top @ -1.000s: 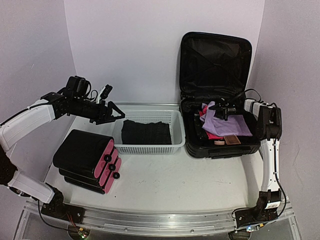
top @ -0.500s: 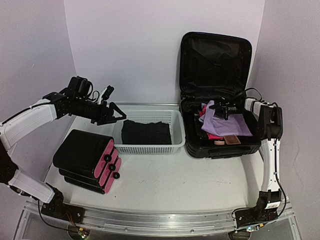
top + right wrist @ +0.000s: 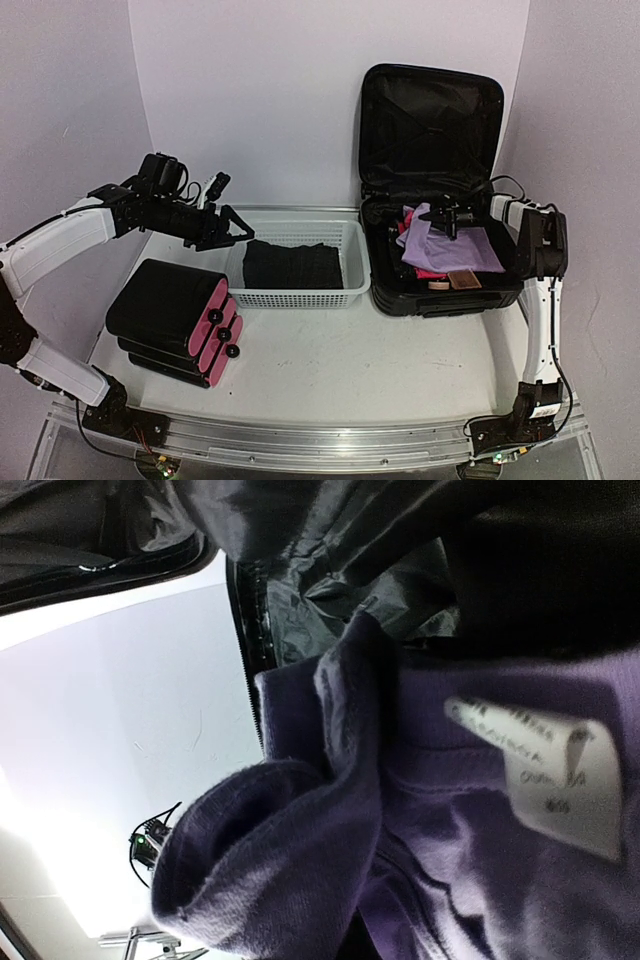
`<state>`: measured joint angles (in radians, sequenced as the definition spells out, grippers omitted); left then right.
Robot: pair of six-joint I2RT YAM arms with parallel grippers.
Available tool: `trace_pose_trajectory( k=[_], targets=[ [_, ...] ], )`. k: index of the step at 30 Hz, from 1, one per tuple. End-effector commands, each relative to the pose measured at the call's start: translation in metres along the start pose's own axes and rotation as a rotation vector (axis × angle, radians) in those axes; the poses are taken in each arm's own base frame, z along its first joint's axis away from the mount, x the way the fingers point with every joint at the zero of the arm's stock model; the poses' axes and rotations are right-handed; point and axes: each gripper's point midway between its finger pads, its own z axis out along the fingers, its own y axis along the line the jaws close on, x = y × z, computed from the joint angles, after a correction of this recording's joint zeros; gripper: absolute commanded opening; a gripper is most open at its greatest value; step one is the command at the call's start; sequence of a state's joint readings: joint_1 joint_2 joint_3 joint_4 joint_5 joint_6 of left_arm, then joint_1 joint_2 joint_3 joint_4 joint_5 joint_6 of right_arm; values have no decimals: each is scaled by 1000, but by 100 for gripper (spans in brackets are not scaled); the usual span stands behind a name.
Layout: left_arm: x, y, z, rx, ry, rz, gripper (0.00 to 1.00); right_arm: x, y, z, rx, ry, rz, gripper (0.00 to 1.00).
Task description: Open, take out, and arrange the luggage
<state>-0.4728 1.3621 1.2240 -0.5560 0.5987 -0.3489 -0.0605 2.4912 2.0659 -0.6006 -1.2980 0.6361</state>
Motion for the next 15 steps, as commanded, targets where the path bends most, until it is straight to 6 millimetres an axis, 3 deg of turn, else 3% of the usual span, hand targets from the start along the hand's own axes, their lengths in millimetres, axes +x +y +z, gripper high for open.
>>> trace_pose_trajectory(
  k=[1, 15],
  targets=[
    [-20, -17, -9, 29, -67, 55, 74, 2, 46, -19, -24, -35, -133, 0],
    [-18, -19, -10, 34, -66, 51, 74, 0, 51, -33, -45, -45, -150, 0]
  ],
)
